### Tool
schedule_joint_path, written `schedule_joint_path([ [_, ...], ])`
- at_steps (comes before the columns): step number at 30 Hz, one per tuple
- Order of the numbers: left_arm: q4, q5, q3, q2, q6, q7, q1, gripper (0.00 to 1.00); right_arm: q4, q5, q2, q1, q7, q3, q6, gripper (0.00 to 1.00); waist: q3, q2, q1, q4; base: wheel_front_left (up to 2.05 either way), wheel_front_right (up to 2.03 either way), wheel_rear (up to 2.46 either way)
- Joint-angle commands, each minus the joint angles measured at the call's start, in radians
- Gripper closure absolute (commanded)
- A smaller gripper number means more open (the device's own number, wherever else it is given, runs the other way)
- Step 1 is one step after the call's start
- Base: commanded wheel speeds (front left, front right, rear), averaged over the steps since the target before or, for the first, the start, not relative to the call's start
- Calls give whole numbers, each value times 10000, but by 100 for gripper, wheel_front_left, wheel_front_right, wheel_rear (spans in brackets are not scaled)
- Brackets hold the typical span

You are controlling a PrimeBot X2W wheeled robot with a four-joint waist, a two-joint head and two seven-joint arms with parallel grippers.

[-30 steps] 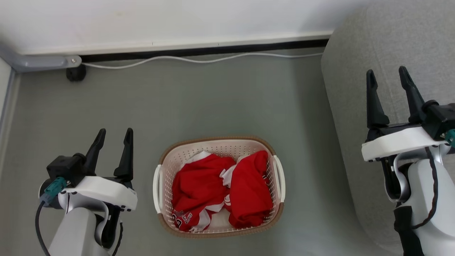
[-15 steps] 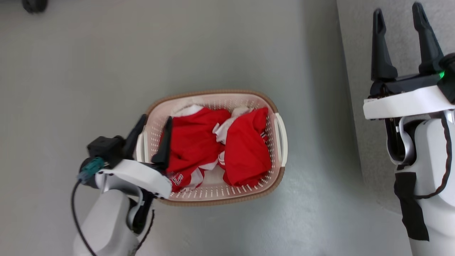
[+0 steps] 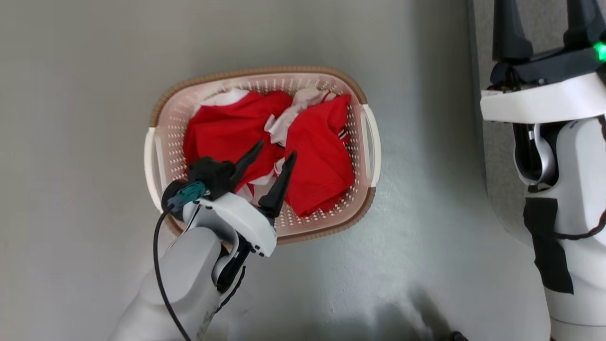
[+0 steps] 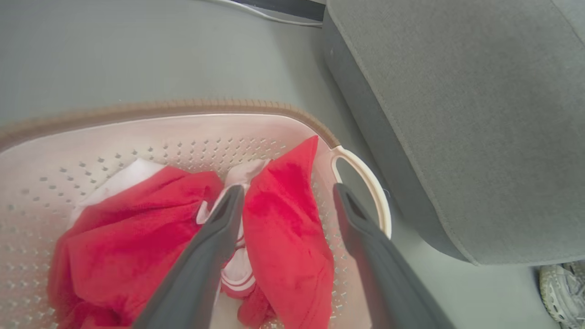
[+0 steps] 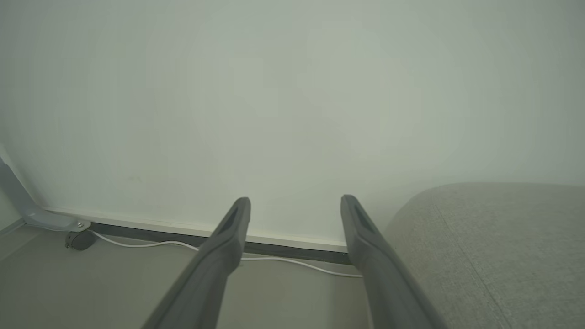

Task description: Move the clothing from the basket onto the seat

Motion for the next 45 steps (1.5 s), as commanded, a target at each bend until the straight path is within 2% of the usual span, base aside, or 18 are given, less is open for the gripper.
schedule_joint_path([
  [1, -8, -256, -40, 166, -10, -90, -221, 0, -379, 120, 96, -65, -116, 210, 42, 0, 491, 0, -1, -199, 0, 0, 0],
  [7, 611, -1289, -1359, 561, -10, -90, -1236, 0, -726, 471, 97, -524, -116, 507, 42, 0, 1329, 0, -1, -527, 0, 0, 0],
  [14, 1306, -2463, -2957, 1328, -10, -90, -2308, 0, -993, 1039, 98, -825, -116, 814, 42, 0, 2049, 0, -1, -969, 0, 0, 0],
  [17, 1589, -2979, -3254, 1599, -10, -90, -2734, 0, -1100, 1229, 98, -883, -116, 893, 42, 0, 2282, 0, -1, -1147, 0, 0, 0],
  [25, 1782, -4856, -4689, 2026, -10, 180, -3461, 0, -1212, 1807, 98, -798, -116, 968, 42, 0, 2795, 0, -1, -1652, 0, 0, 0],
  [30, 1616, -5418, -5434, 2205, -10, 350, -3742, 0, -1232, 1934, 98, -700, -116, 942, 42, 0, 2871, 0, -1, -1753, 0, 0, 0],
  [35, 2065, -5842, -6177, 2241, -10, 631, -4057, 0, -1212, 2031, 98, -610, -116, 950, 42, 0, 2878, 0, -1, -1830, 0, 0, 0],
  [36, 2141, -5887, -6300, 2220, -10, 657, -4120, 7, -1218, 2052, 98, -592, -116, 955, 42, 0, 2875, 0, -1, -1846, 0, 0, 0],
  [37, 2203, -5964, -6375, 2193, -10, 654, -4178, 75, -1217, 2069, 98, -578, -116, 957, 42, 0, 2866, 0, -1, -1857, 0, 0, 0],
  [38, 2261, -6039, -6430, 2174, -10, 628, -4236, 100, -1208, 2083, 98, -568, -116, 959, 42, 0, 2853, 0, -1, -1865, 0, 0, 0],
  [45, 2185, -6296, -6802, 2276, -10, 292, -4290, 100, -1066, 2117, 99, -498, -116, 912, 42, 0, 2510, 0, -1, -1806, 0, 0, 0],
])
